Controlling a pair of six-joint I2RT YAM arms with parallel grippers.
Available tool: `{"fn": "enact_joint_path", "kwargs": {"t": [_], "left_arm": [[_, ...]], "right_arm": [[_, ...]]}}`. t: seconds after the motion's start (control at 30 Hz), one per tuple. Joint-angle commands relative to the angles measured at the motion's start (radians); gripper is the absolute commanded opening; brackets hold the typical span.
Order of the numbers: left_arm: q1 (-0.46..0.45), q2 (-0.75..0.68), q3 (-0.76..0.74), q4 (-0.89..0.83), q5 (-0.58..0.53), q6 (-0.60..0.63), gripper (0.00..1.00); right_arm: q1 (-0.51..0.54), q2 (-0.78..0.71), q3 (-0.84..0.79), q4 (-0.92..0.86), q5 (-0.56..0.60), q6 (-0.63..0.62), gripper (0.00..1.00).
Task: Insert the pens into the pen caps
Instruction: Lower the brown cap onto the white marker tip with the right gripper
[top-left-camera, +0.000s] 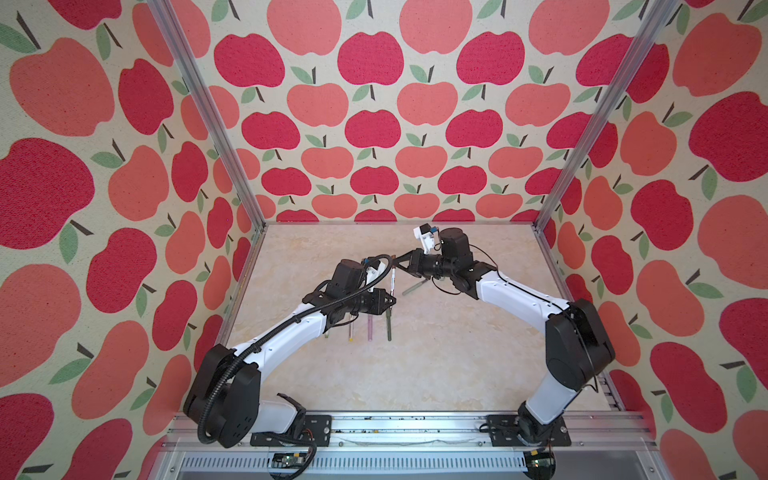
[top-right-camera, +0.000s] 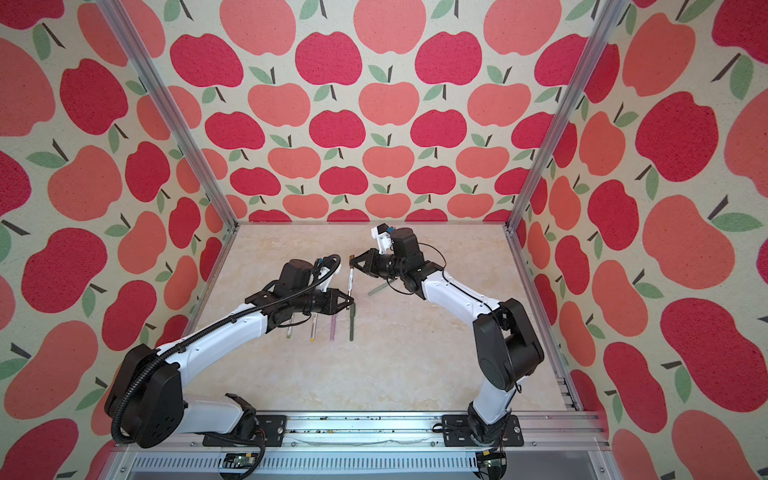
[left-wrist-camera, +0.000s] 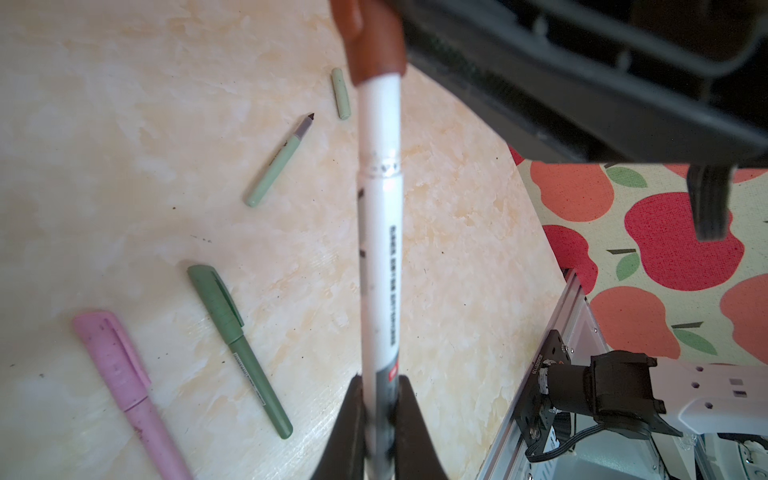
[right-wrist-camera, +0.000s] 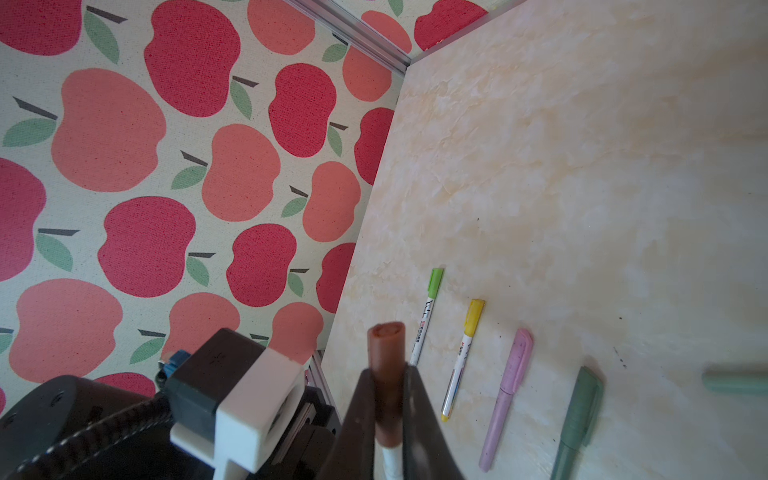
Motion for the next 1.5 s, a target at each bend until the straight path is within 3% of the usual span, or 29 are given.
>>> {"fn": "enact_joint_path", "kwargs": {"t": [0.0,0.47,1.03,1.13,1.47], "left_arm": [[0.007,-0.008,0.024,0.033,-0.021,-0.004,0.00],[0.013,-0.073,0.015,0.141,-0.036,0.024,0.00],[0.040,-0.105,0.077,0.119,-0.026,0.137,0.00],[0.041,-0.092,0.084,0.089,-0.002,0.160,0.00],[0.031,-0.115,-0.032,0.055,0.039,0.134,0.00]], "right_arm": [[0.020,-0.046,-0.021,-0.016,-0.018,-0.034,0.00],[0.063,-0.049,-0.025,-0.064,-0.033,-0.110,0.00],[0.103,-0.043,-0.047,-0.123,-0.079,-0.157,0.00],[0.099,-0.066,-0.039,-0.145,-0.078,-0.183,0.06],[0.039,-0.183,0.029,-0.274,-0.067,-0.337,0.49]]}}
